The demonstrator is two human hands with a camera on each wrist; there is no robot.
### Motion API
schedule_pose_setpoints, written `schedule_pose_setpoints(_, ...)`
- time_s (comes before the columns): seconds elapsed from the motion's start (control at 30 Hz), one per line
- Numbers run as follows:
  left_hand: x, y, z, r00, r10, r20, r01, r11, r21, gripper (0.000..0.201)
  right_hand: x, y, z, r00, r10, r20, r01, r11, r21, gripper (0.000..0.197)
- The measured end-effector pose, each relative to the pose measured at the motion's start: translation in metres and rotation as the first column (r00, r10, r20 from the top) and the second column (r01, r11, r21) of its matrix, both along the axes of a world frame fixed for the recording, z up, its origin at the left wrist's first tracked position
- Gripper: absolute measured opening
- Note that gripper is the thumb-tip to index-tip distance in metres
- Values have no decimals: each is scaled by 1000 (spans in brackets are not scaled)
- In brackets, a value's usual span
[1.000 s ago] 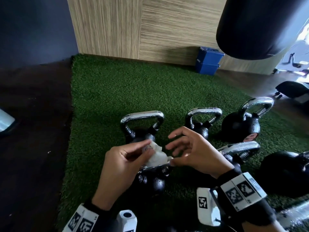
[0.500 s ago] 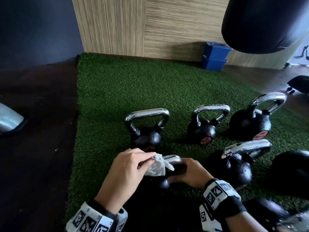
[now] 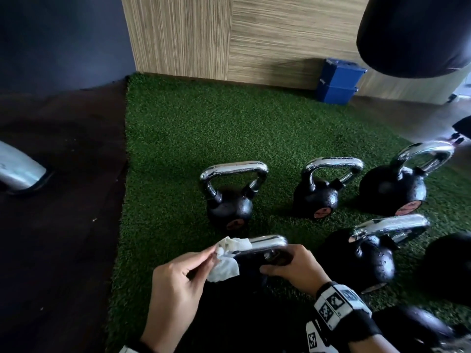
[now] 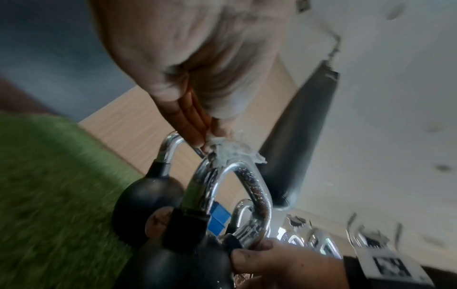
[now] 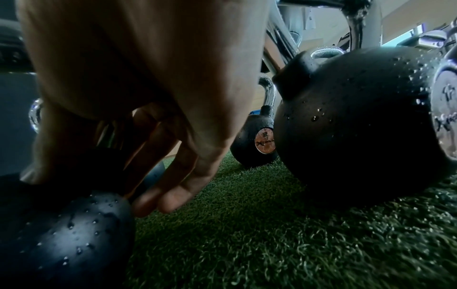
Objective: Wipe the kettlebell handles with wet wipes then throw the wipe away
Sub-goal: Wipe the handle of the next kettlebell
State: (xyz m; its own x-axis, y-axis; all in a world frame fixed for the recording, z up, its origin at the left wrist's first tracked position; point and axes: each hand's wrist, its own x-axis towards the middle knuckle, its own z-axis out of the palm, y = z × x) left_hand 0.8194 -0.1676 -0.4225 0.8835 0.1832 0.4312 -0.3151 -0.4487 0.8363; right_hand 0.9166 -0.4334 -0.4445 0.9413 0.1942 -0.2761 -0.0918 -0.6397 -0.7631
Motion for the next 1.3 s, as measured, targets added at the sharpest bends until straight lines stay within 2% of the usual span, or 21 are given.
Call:
schedule_pose_setpoints(0.13,0,2,-12,985,-27,-173,-10,978,-208,22,0,0,-3,1000,-24,18,23,1000,7,37)
schedule_pose_setpoints(0.3,1,3,-30,972,-76,-224,0,948,-319,24,-2,-1,-4,999,-41,7,41,998,47,42)
schedule_pose_setpoints(0.5,2,-12,-62,944,-64,-323,-60,931,-359,21,2,0,-6,999,-36,-5,36,998,57,55)
schedule_pose_setpoints(0.63,5,-14,-73,947,8,-322,-122,935,-333,23,-1,-3,1,999,9,-51,-7,1000,26,58)
schedule_pose_setpoints(0.67,6,-14,-72,947,18,-319,-124,941,-315,22,-1,-7,3,997,39,-73,-38,999,21,55)
schedule_pose_setpoints(0.77,13,-15,-65,952,49,-304,-126,963,-237,20,0,-18,13,995,69,-70,-74,995,-61,26)
schedule_pose_setpoints(0.9,37,-16,-48,960,65,-273,-111,981,-159,22,-1,-24,22,983,180,-43,-185,967,-175,21)
schedule_pose_setpoints(1.03,77,-19,-35,944,38,-328,-48,999,-23,22,-7,-18,31,944,327,-43,-330,932,-150,34)
schedule_pose_setpoints(1.13,97,-30,-26,958,38,-283,-21,998,63,22,-6,-10,35,914,389,-117,-399,913,-86,42)
schedule_pose_setpoints(1.23,106,-41,-20,964,-13,-267,31,997,64,18,0,-4,38,905,396,-156,-405,914,-23,32)
schedule_pose_setpoints(1.3,109,-38,-20,942,-57,-330,67,998,18,18,8,0,36,946,310,-98,-312,950,-4,22)
